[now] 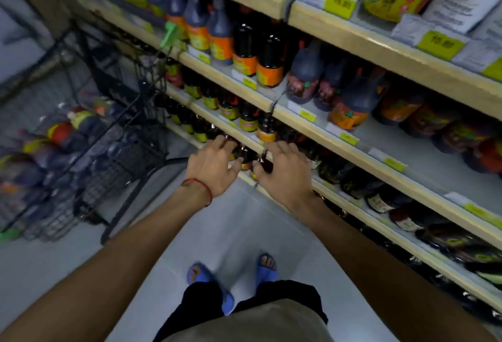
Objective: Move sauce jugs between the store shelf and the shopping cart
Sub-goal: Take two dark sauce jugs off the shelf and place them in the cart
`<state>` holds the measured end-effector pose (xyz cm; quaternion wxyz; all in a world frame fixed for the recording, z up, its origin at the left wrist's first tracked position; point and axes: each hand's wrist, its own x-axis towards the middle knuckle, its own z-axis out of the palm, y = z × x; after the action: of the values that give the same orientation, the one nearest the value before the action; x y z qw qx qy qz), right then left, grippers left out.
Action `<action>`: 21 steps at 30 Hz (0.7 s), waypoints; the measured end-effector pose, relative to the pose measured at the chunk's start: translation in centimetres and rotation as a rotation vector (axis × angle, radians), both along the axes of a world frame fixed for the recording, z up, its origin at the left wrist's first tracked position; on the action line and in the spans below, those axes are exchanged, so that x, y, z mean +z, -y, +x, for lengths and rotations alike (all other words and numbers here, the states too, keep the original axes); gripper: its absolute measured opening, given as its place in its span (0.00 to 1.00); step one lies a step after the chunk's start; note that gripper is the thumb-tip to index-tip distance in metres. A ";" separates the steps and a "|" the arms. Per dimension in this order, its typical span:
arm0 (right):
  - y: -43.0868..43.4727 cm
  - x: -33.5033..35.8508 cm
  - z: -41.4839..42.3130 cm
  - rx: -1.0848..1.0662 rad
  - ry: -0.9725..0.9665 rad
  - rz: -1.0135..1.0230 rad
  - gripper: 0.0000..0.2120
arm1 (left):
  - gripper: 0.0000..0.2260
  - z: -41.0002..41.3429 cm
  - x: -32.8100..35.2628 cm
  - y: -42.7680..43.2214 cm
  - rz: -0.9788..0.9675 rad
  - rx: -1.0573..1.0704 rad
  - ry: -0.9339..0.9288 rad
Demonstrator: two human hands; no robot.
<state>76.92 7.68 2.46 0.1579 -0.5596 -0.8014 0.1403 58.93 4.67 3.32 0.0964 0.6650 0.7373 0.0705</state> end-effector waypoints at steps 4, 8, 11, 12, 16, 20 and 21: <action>2.4 0.5 -6.0 0.129 -0.016 0.017 0.25 | 0.20 -5.7 -0.1 4.9 -0.009 0.138 -0.070; 5.6 1.1 -13.2 0.230 -0.003 0.007 0.26 | 0.22 -12.0 0.1 10.2 -0.055 0.258 -0.098; 8.6 0.9 -19.0 0.298 -0.011 0.018 0.29 | 0.21 -17.2 0.0 14.6 -0.069 0.325 -0.106; 9.7 0.8 -21.0 0.322 -0.019 0.029 0.30 | 0.21 -19.0 0.0 16.0 -0.066 0.349 -0.107; 12.9 0.8 -28.0 0.394 -0.042 0.031 0.28 | 0.21 -25.7 -0.2 20.9 -0.051 0.453 -0.107; 14.5 1.1 -33.5 0.468 -0.029 0.050 0.25 | 0.22 -31.1 -0.5 24.1 -0.043 0.550 -0.111; 14.6 1.1 -34.6 0.488 -0.024 0.053 0.24 | 0.23 -32.3 -0.7 24.6 -0.037 0.566 -0.115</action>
<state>42.30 -6.95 3.52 0.1437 -0.3434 -0.9142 0.1599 26.66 -19.96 2.66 0.0431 0.4339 0.8989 0.0435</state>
